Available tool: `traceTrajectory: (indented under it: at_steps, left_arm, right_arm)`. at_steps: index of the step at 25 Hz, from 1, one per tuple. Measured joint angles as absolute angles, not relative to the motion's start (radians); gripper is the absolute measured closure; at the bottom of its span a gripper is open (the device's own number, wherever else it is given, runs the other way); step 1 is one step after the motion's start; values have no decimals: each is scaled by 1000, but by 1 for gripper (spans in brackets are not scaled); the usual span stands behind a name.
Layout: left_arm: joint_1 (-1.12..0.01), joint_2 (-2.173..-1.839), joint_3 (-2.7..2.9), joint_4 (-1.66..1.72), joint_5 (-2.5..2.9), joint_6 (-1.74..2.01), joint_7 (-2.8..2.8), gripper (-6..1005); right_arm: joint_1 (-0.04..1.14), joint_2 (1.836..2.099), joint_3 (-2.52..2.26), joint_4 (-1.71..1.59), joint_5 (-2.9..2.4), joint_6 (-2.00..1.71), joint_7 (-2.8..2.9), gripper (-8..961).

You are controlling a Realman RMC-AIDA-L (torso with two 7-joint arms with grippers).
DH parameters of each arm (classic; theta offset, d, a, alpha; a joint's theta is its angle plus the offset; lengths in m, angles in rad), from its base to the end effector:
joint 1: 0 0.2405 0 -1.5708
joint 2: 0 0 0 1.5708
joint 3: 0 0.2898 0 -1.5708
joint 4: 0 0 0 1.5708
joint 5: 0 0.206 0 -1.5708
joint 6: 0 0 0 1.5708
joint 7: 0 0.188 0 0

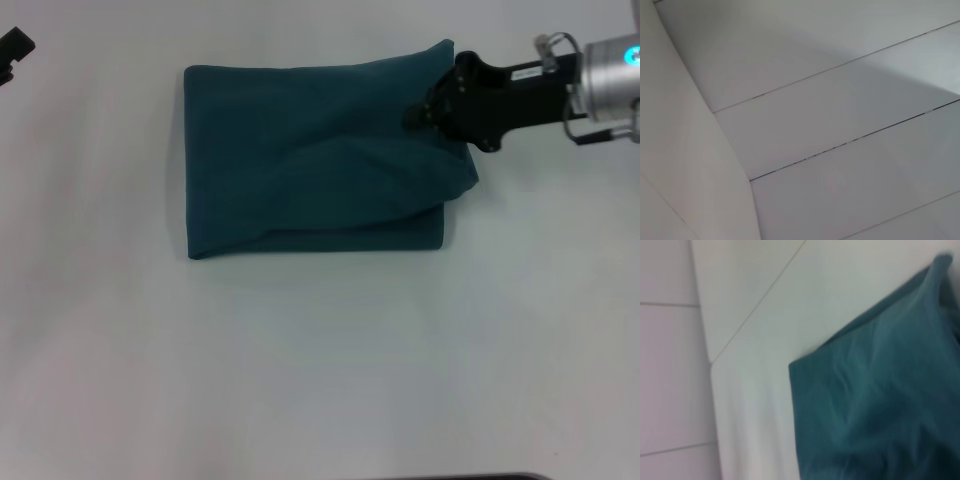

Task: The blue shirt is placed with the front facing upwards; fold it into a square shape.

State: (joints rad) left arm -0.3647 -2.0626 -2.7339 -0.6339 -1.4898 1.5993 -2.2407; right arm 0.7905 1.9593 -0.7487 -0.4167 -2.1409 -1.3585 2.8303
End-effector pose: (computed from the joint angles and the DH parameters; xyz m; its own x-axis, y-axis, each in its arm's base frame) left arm -0.3132 0.3489 0.0438 -0.2532 0.5990 0.7596 0.8272 -0.2730 0.4911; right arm 0.2499 0.4220 -0.0611 -0.2548 -0.9420 -0.2184 -0.9464 0.1965 0.2564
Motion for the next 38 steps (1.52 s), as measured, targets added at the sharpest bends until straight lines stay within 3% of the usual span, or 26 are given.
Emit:
traceTrajectory:
  at_steps: [6,15,23,38]
  left_arm:
    - [-367,-2063,-2738,-631,-1496,1590,-2224,49]
    - [-373,-2063,-2751,-629,-1501,1590,-2199,48]
    - [-369,-2063,-2765,-629,-1502,1592,-2195,48]
    - [-379,-2063,-2766,-629,-1509,1596,-2203,49]
  right_arm:
    - [866,1981,-837,-398,-2150,-1223,2854,944]
    - [973,1967,-925,-361,-2271,-1165,2969,943]
    - [984,1976,-977,-356,-2289,-1218,2975,943]
    - [911,1966,-986,-483,-2299,-1336,2961,944]
